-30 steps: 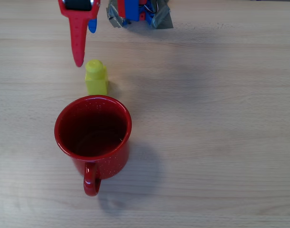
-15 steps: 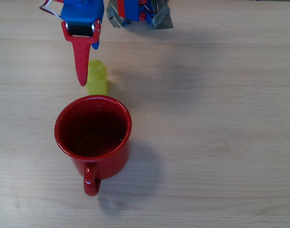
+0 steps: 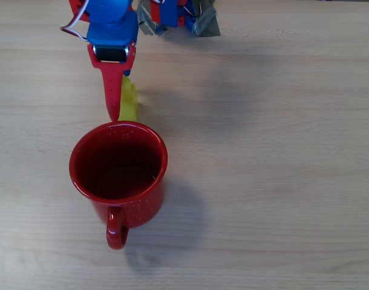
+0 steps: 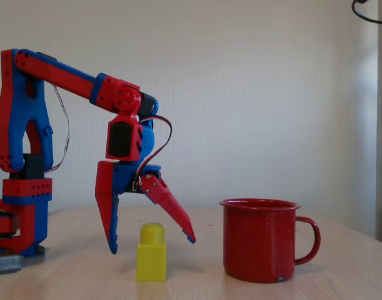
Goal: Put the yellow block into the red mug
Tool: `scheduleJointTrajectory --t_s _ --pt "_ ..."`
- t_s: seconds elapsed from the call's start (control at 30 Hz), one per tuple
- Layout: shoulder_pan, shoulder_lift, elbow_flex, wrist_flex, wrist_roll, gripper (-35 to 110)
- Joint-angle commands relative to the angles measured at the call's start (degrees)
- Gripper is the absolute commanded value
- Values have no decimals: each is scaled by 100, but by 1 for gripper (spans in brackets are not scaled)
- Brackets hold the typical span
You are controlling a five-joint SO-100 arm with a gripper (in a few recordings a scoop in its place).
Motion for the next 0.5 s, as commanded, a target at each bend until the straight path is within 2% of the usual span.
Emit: scheduleJointTrajectory --t_s 0.0,0.47 --pt "-35 88 26 -149 -18 49" --pt "-193 53 352 -826 -9 46"
